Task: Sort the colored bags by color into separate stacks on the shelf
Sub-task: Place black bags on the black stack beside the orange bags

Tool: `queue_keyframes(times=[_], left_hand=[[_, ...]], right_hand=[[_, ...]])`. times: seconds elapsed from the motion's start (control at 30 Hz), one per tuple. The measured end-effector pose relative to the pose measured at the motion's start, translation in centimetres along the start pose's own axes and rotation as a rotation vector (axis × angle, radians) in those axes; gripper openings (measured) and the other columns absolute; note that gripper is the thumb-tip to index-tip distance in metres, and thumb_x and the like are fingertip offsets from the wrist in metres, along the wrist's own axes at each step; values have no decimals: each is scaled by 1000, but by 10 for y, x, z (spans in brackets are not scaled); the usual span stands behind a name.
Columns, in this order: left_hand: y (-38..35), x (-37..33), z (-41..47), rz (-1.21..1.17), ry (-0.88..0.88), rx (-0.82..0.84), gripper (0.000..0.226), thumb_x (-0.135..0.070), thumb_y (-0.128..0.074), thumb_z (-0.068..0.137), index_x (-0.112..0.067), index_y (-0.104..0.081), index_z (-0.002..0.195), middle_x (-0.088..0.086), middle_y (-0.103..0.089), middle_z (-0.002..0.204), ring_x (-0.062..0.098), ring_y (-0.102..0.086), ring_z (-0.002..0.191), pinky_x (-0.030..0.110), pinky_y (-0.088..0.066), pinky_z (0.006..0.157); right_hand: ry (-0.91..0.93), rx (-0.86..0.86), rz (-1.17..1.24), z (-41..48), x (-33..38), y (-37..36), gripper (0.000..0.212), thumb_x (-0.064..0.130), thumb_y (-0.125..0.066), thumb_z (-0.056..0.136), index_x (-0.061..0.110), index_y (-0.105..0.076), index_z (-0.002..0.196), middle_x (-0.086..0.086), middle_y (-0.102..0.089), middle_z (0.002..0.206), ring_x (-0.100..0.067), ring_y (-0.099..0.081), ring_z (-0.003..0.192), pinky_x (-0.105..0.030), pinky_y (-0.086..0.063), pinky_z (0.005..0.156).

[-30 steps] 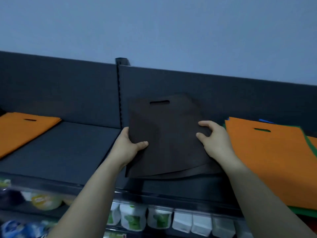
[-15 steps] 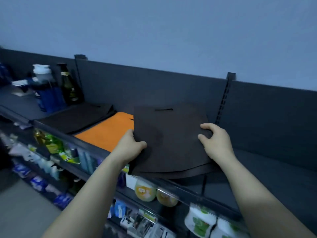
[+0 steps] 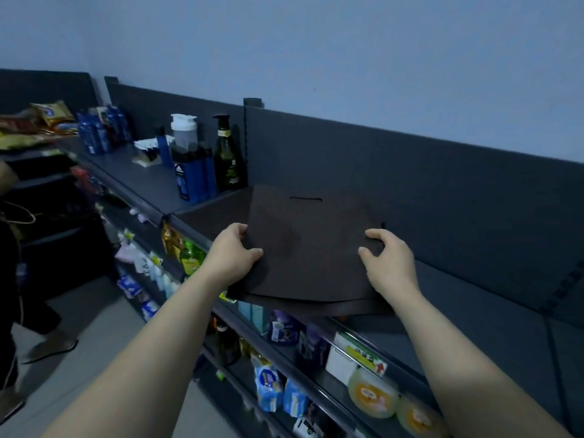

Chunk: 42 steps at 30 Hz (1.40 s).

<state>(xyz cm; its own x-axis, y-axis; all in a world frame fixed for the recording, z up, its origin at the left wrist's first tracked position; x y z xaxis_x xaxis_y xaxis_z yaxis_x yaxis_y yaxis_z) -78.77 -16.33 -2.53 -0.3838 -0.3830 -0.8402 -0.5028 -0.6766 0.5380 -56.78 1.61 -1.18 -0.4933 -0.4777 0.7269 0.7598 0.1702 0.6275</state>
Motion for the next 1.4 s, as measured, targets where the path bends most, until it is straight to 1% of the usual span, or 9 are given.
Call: queue_keyframes(times=[0.13, 0.23, 0.4, 0.47, 0.67, 0.8, 1.03, 1.23, 1.4], left_hand=[[20, 21, 41, 10, 38, -50, 45, -15, -66, 87, -14, -49, 129, 3, -57, 126, 17, -54, 106, 29, -43, 84], [32, 33, 75, 47, 47, -73, 46, -15, -65, 88, -14, -48, 131, 4, -55, 131, 21, -54, 115, 28, -41, 83], [49, 55, 125, 94, 59, -99, 53, -14, -65, 88, -12, -44, 137, 7, -52, 136, 22, -51, 122, 26, -40, 86], [53, 64, 144, 102, 60, -98, 54, -13, -65, 89, -12, -43, 138, 7, -51, 137, 22, -50, 123, 26, -39, 87], [62, 86, 199, 161, 38, -49, 53, -13, -66, 87, -13, -46, 136, 6, -51, 137, 23, -48, 126, 35, -41, 98], [65, 100, 236, 172, 5, -1, 48, -10, -66, 86, -13, -50, 131, 6, -54, 132, 23, -52, 120, 32, -44, 93], [62, 122, 296, 280, -59, 130, 45, -11, -66, 85, -14, -52, 128, 6, -59, 125, 25, -57, 110, 39, -49, 93], [51, 137, 324, 433, -148, 203, 42, -11, -59, 88, -12, -49, 128, 8, -59, 122, 27, -56, 109, 32, -45, 83], [50, 131, 325, 642, -311, 166, 39, -17, -52, 92, -8, -44, 129, 15, -50, 126, 34, -48, 110, 39, -43, 82]], right_hand=[[30, 20, 2, 33, 19, -47, 35, 18, -60, 91, 17, -57, 126, -3, -56, 130, -15, -54, 100, -22, -39, 83], [41, 32, 17, 55, 28, -81, 35, 18, -59, 92, 17, -57, 127, -2, -56, 127, -10, -49, 79, -23, -40, 79], [35, 62, 41, 86, 37, -132, 33, 21, -59, 92, 21, -57, 125, 1, -54, 131, -17, -52, 116, -32, -46, 96], [28, 76, 30, 96, 40, -149, 33, 22, -59, 93, 21, -56, 126, 0, -53, 131, -18, -51, 118, -32, -46, 95], [26, 72, -14, 112, 46, -188, 36, 25, -59, 93, 21, -54, 129, 0, -54, 129, -11, -47, 83, -26, -47, 78], [-19, 56, -43, 118, 51, -213, 37, 27, -60, 93, 22, -54, 130, 1, -53, 130, -10, -44, 76, -29, -51, 79], [-171, 52, -169, 124, 59, -248, 46, 36, -62, 90, 22, -50, 132, 2, -56, 129, -21, -58, 108, -41, -50, 93], [-229, 33, -397, 116, 61, -264, 51, 42, -58, 91, 19, -48, 135, 1, -62, 121, -22, -58, 111, -40, -42, 99], [-239, 100, -652, 105, 63, -269, 53, 57, -48, 91, 22, -51, 132, -2, -61, 119, -25, -56, 112, -40, -38, 97]])
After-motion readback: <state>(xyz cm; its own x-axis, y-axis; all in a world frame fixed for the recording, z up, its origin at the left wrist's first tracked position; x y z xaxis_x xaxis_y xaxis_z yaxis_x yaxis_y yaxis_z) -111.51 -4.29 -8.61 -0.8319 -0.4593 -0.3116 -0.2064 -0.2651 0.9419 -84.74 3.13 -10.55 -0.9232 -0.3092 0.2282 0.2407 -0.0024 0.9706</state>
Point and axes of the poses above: each hand's wrist, its own z-axis towards the middle knuckle, its own y-axis out of the back of the hand, x = y × z, the point moved 8 cm from there along z, towards the middle knuckle
